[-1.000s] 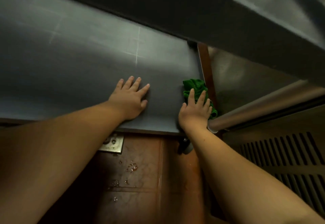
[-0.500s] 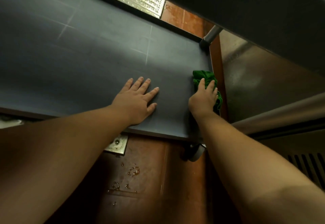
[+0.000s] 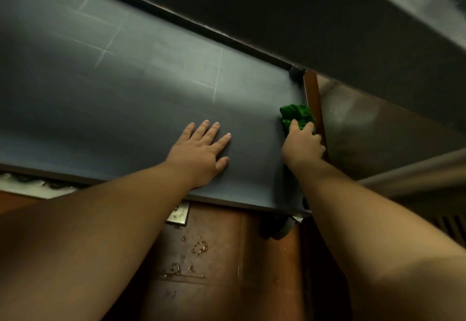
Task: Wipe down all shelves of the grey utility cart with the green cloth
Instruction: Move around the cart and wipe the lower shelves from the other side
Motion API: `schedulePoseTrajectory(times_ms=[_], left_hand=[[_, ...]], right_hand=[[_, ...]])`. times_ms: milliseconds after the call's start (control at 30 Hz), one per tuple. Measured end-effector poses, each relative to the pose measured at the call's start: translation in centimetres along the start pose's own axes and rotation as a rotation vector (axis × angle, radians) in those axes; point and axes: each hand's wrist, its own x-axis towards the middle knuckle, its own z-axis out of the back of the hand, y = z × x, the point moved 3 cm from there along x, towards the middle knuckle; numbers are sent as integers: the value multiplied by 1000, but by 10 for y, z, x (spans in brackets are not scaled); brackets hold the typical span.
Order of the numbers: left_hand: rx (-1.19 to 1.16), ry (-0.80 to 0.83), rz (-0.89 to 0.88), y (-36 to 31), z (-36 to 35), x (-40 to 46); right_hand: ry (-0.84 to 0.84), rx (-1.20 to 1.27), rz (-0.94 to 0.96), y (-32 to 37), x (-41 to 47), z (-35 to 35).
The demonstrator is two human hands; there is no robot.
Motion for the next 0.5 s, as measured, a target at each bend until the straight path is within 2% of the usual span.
schedulePoseTrajectory(times_ms=[200, 300, 400, 500], left_hand=[[-6, 67, 7, -1, 6, -14], [-64, 112, 35, -1, 9, -20], [-191, 62, 3, 5, 25, -36], [-182, 8, -54, 40, 53, -66]], right_hand=[[131, -8, -49, -13, -78, -13], [139, 16, -52, -23, -107, -18], [123, 108, -71, -23, -112, -20], [96, 137, -106, -18, -108, -18]])
